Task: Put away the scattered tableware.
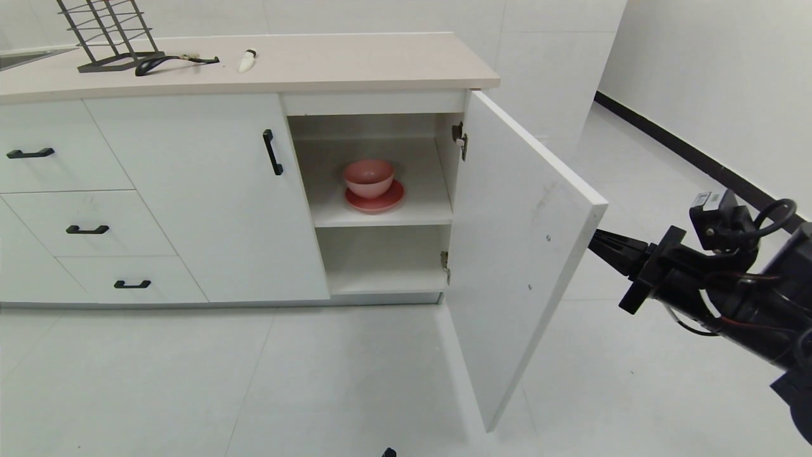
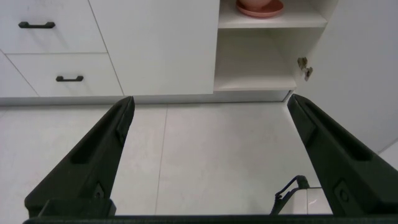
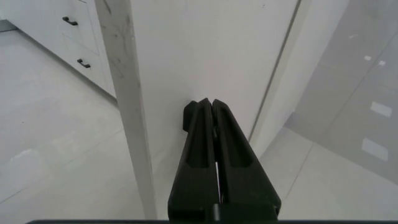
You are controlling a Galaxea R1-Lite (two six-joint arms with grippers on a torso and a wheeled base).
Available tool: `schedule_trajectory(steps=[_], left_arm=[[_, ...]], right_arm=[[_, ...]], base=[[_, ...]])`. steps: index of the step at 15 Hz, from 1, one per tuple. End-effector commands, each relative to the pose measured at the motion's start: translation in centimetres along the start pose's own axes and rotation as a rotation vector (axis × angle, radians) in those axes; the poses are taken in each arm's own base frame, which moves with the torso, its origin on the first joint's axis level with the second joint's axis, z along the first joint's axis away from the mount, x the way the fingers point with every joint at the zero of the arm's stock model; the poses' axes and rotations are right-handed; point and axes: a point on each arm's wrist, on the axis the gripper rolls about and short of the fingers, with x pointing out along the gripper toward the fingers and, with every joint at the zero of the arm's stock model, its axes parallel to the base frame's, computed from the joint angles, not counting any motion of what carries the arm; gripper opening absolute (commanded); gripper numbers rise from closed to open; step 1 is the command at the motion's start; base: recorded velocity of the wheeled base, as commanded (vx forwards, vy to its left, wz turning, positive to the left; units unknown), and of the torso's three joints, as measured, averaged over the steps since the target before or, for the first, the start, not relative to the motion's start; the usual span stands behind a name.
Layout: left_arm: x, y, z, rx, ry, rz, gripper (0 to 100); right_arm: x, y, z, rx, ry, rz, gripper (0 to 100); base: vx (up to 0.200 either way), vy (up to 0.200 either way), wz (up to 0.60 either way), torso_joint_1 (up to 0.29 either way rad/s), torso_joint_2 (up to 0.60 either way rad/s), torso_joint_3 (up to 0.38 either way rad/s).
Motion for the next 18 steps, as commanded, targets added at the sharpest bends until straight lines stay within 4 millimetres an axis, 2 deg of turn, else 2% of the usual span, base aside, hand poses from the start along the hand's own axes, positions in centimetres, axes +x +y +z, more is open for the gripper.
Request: schedule_trajectory(steps=[1,8,16,18], left_arm=[[0.0,0.0,0.0,0.000,0.000,0.000,100],[0.0,0.0,0.0,0.000,0.000,0.000,100],[0.0,0.0,0.0,0.000,0.002,0.000,100],[0.0,0.0,0.0,0.000,0.000,0.000,100]], right_arm=[[0.1,0.2,0.1,0.000,-0.002,0.009,0],[1.3,2.2,0.1,0.006,-0.010,0.096,0],[3.6,4.5,1.1,-0.001,-0.064,0.202,0],[4.6,5.1,1.2,0.000,-0.078,0.220,0]], base=[[0.000,0.000,0.00,0.000,0.00,0.000],[0.000,0.000,0.00,0.000,0.00,0.000],[0.000,0.000,0.00,0.000,0.00,0.000],[0.000,0.000,0.00,0.000,0.00,0.000]])
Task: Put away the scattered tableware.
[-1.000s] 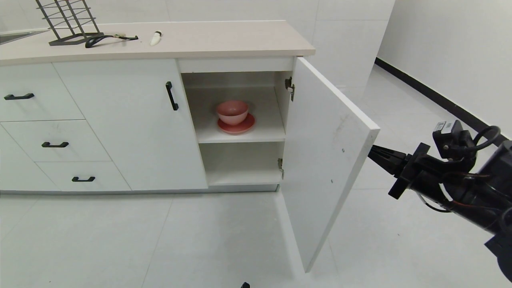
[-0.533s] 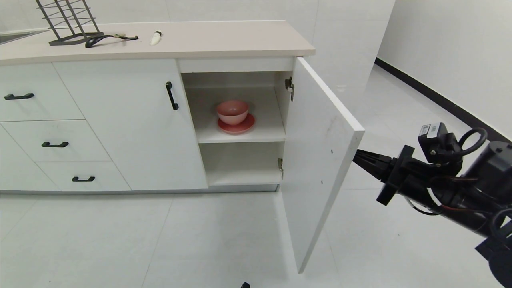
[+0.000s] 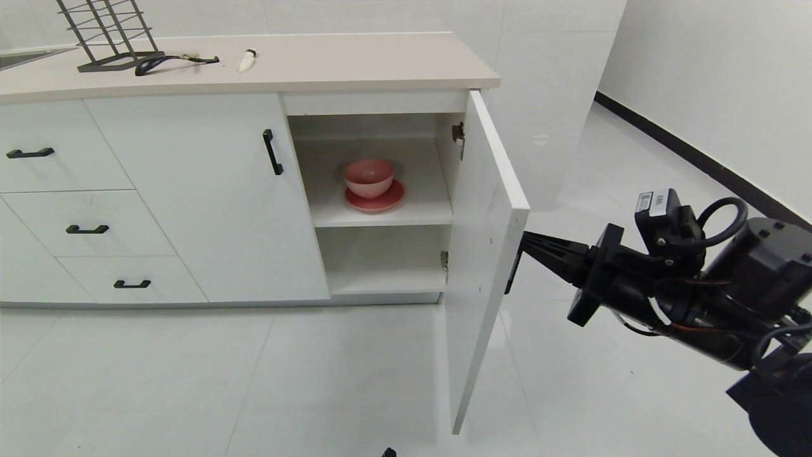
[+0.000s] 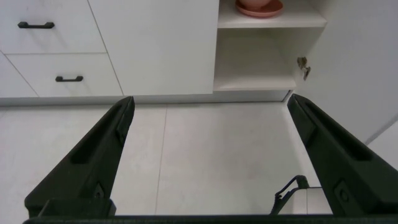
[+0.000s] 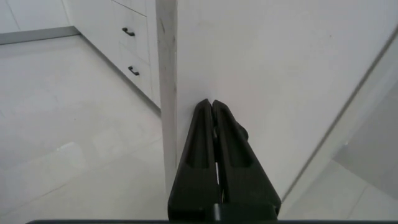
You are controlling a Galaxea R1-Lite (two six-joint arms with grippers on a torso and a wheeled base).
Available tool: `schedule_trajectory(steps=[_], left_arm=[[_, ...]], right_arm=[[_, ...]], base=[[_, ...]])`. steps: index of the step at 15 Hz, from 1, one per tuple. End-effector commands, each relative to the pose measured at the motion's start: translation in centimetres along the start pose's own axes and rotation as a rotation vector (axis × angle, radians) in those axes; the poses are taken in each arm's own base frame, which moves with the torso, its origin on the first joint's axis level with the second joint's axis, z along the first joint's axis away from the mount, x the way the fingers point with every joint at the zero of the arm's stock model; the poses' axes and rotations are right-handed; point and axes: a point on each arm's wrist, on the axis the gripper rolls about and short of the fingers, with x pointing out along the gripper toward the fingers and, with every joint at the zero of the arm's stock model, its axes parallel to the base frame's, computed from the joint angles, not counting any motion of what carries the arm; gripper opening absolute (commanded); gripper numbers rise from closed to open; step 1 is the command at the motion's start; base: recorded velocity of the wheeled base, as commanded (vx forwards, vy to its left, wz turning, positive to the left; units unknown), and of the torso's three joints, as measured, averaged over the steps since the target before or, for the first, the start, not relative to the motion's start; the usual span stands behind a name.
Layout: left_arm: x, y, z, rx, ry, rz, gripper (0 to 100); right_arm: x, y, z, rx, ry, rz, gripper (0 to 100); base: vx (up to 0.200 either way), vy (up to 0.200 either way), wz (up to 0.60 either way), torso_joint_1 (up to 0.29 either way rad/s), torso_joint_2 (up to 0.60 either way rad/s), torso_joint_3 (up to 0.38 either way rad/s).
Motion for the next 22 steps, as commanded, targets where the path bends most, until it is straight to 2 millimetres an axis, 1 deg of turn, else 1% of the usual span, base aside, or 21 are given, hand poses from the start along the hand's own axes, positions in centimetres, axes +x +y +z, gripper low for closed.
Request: schedule_trajectory(steps=[1,2,4,5,6,9,12,17,18,19,22], left_arm=[[0.0,0.0,0.0,0.000,0.002,0.000,100],[0.0,0.0,0.0,0.000,0.002,0.000,100],[0.0,0.0,0.0,0.000,0.002,0.000,100],[0.0,0.0,0.0,0.000,0.000,0.000,100],[0.0,0.0,0.0,0.000,0.002,0.000,100],[0.0,0.0,0.1,0.000,-0.001,0.000,100],[0.0,0.0,0.0,0.000,0.000,0.000,100],[0.0,0.0,0.0,0.000,0.002,0.000,100],[0.0,0.0,0.0,0.000,0.002,0.000,100],[0.0,0.0,0.0,0.000,0.002,0.000,100],[0.0,0.0,0.0,0.000,0.002,0.000,100]], right_arm=[[1.3,0.3,-0.2,0.004,-0.007,0.016,0],[1.8,0.5,-0.4,0.006,-0.007,0.027,0],[3.1,0.9,-0.2,0.001,-0.033,0.048,0],[3.1,0.9,-0.1,0.001,-0.035,0.048,0],[4.1,0.7,-0.2,-0.003,-0.047,0.031,0],[5.1,0.2,-0.3,-0.010,-0.061,0.028,0],[6.5,0.4,-0.5,-0.014,-0.078,0.046,0],[9.6,1.3,-1.6,0.002,-0.097,0.073,0],[9.7,1.3,-1.6,0.002,-0.098,0.075,0],[10.6,1.3,-2.0,-0.001,-0.107,0.080,0],[11.7,1.3,-2.1,-0.008,-0.130,0.086,0]], base=[[0.000,0.000,0.00,0.000,0.00,0.000],[0.000,0.000,0.00,0.000,0.00,0.000],[0.000,0.000,0.00,0.000,0.00,0.000],[0.000,0.000,0.00,0.000,0.00,0.000],[0.000,0.000,0.00,0.000,0.00,0.000],[0.000,0.000,0.00,0.000,0.00,0.000],[0.000,0.000,0.00,0.000,0.00,0.000],[0.000,0.000,0.00,0.000,0.00,0.000],[0.000,0.000,0.00,0.000,0.00,0.000],[0.000,0.000,0.00,0.000,0.00,0.000],[0.000,0.000,0.00,0.000,0.00,0.000]])
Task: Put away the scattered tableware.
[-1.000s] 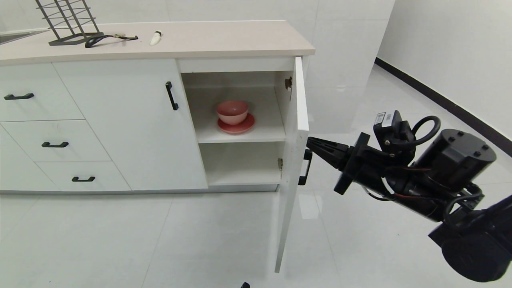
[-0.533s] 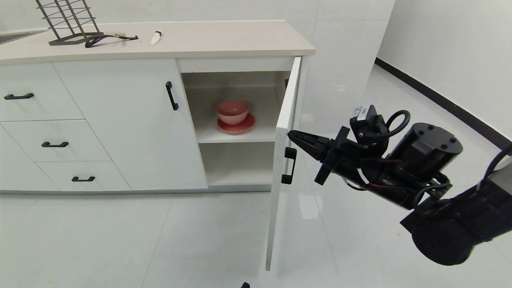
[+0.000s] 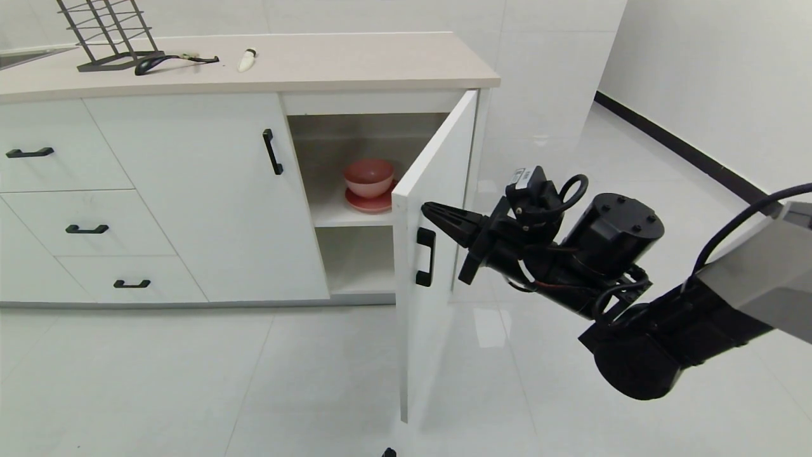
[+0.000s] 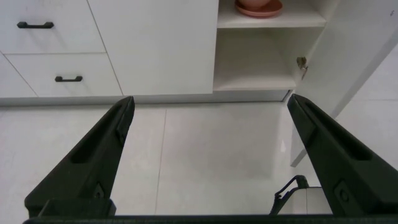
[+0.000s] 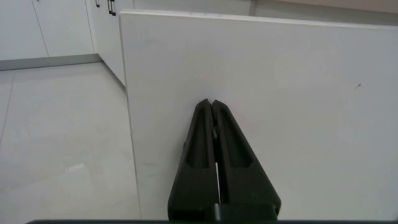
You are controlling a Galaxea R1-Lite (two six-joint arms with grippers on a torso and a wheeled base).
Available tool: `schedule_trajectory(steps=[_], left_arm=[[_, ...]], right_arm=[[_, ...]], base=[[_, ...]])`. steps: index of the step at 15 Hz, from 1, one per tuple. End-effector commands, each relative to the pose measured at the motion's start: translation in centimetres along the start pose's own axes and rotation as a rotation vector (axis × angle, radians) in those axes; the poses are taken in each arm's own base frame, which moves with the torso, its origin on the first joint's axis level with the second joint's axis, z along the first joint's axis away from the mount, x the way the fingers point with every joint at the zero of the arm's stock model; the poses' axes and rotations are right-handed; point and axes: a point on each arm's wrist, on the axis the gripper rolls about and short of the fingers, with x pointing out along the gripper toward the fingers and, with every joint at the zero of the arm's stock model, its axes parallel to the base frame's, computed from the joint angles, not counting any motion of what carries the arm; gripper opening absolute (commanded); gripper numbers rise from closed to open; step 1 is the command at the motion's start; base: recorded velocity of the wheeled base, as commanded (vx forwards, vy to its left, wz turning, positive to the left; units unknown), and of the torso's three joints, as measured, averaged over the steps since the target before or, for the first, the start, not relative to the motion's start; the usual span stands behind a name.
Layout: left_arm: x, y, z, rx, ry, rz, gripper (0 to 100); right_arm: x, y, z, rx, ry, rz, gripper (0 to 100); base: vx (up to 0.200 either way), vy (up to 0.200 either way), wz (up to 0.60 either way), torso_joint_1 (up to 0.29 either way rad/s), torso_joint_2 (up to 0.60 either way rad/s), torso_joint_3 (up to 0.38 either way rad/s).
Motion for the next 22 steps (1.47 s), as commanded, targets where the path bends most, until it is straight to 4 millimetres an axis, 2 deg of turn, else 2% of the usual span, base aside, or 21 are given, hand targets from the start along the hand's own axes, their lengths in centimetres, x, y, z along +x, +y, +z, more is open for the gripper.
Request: schedule_trajectory(steps=[1,17,19,22], left_arm=[[0.0,0.0,0.0,0.000,0.000,0.000,100],[0.0,0.0,0.0,0.000,0.000,0.000,100],[0.0,0.0,0.0,0.000,0.000,0.000,100],[0.0,0.0,0.0,0.000,0.002,0.000,100]], right_arm=[[1.2,0.2,-0.8,0.001,-0.007,0.015,0],[8.1,0.6,-3.7,-0.038,-0.149,0.065,0],[9.5,1.2,-3.8,-0.037,-0.194,0.080,0],[10.6,2.0,-4.2,-0.029,-0.231,0.100,0]], base=[[0.000,0.000,0.00,0.000,0.00,0.000],[0.000,0.000,0.00,0.000,0.00,0.000],[0.000,0.000,0.00,0.000,0.00,0.000],[0.000,0.000,0.00,0.000,0.00,0.000]])
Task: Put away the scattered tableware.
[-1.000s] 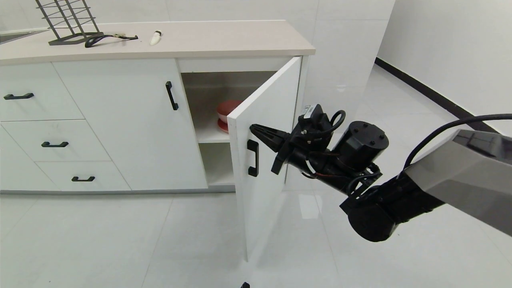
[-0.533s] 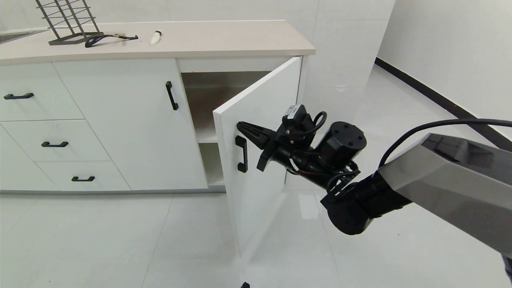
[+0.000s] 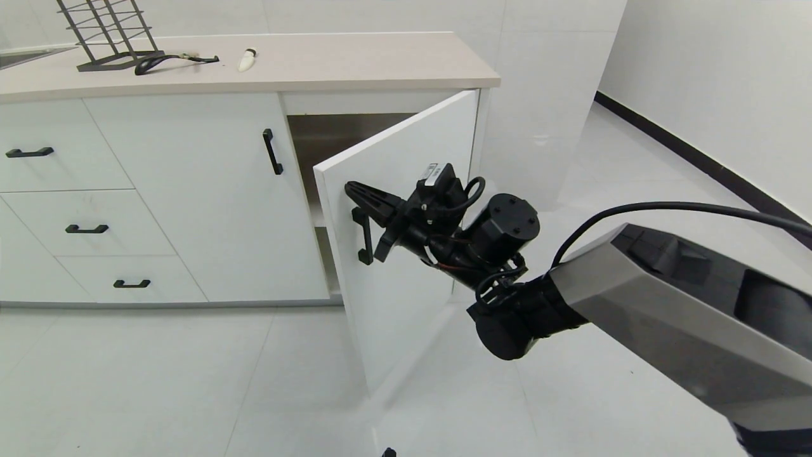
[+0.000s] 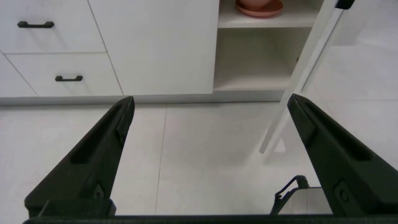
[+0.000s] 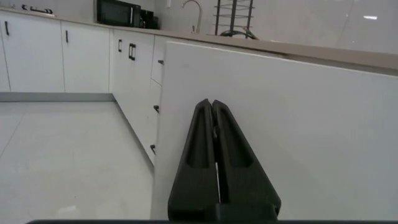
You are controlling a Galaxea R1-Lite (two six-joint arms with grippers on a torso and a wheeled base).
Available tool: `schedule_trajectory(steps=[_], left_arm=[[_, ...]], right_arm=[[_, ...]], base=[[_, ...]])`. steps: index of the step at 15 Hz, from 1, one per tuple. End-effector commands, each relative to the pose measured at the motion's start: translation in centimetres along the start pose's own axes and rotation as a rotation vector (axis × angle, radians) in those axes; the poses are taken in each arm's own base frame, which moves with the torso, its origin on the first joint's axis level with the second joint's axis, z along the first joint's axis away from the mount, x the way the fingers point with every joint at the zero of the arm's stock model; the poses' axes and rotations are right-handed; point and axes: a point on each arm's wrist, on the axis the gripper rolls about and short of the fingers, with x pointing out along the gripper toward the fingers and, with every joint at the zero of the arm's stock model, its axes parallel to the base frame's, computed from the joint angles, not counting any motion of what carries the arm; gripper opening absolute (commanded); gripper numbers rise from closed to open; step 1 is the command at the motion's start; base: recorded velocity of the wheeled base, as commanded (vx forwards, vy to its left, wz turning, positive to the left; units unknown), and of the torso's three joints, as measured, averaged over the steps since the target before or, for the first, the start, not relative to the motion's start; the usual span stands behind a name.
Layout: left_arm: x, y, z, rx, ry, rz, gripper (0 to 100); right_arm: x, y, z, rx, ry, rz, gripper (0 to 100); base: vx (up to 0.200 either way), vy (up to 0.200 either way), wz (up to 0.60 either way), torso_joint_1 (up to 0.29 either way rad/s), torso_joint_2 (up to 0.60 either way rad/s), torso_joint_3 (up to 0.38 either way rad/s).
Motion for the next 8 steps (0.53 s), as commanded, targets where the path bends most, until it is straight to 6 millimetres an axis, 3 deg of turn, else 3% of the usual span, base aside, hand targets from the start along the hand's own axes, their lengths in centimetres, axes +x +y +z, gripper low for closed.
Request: schedule_trajectory(steps=[1,5,8], left_arm=[[0.0,0.0,0.0,0.000,0.002,0.000,100],[0.0,0.0,0.0,0.000,0.002,0.000,100],[0.0,0.0,0.0,0.000,0.002,0.000,100]], right_arm=[[0.4,0.6,-1.0,0.008,-0.002,0.013,0],[0.7,0.7,-0.7,0.007,-0.018,0.016,0],[-0.4,0.1,3.1,0.010,-0.027,0.002,0]], base=[[0.000,0.000,0.00,0.000,0.00,0.000],[0.000,0.000,0.00,0.000,0.00,0.000],[0.000,0.000,0.00,0.000,0.00,0.000]])
